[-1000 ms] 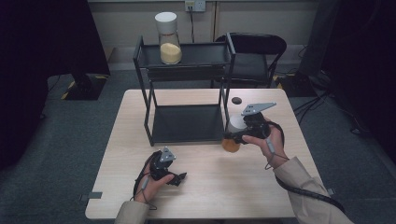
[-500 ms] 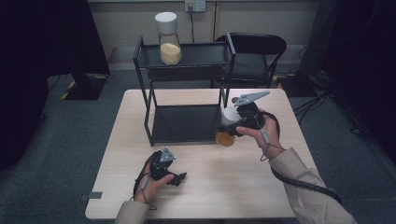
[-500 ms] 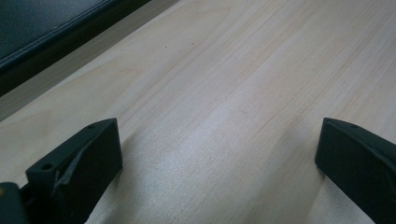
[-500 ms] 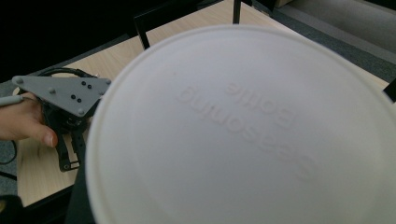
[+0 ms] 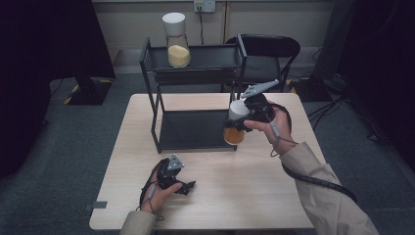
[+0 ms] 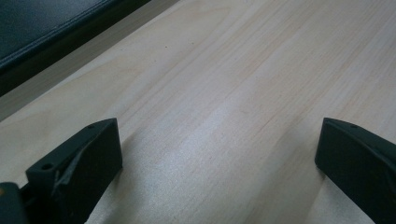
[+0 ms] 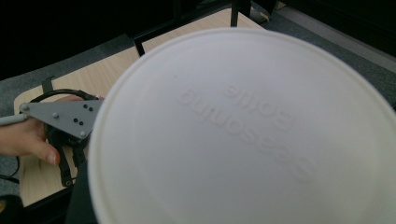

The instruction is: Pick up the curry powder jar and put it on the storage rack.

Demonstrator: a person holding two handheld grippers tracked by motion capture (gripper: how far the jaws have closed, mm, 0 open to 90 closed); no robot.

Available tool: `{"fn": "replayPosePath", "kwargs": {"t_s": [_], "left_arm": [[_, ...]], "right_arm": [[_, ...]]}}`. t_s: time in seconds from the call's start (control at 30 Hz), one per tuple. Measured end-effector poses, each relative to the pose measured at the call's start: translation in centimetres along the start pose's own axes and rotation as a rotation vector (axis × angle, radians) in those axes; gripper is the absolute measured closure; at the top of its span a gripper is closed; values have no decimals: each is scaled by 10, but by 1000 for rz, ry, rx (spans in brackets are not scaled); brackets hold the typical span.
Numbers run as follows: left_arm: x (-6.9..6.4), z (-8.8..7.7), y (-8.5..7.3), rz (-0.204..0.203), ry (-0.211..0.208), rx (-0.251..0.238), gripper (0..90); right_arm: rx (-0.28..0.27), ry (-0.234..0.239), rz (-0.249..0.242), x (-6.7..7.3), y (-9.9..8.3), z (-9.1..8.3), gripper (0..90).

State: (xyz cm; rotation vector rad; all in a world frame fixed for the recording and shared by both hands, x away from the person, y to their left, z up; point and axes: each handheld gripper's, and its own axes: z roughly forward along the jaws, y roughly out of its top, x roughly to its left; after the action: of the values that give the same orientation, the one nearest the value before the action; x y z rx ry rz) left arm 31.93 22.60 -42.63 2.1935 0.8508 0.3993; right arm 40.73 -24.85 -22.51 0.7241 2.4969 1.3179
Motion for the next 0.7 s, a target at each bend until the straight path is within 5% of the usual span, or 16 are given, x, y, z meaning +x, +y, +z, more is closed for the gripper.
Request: {"fn": "replayPosePath", "kwargs": {"t_s": [0.7], "left_arm": [[0, 0, 0, 0, -2, 2, 0]], "right_arm": [[14, -16, -39, 3, 59, -12, 358]]}}
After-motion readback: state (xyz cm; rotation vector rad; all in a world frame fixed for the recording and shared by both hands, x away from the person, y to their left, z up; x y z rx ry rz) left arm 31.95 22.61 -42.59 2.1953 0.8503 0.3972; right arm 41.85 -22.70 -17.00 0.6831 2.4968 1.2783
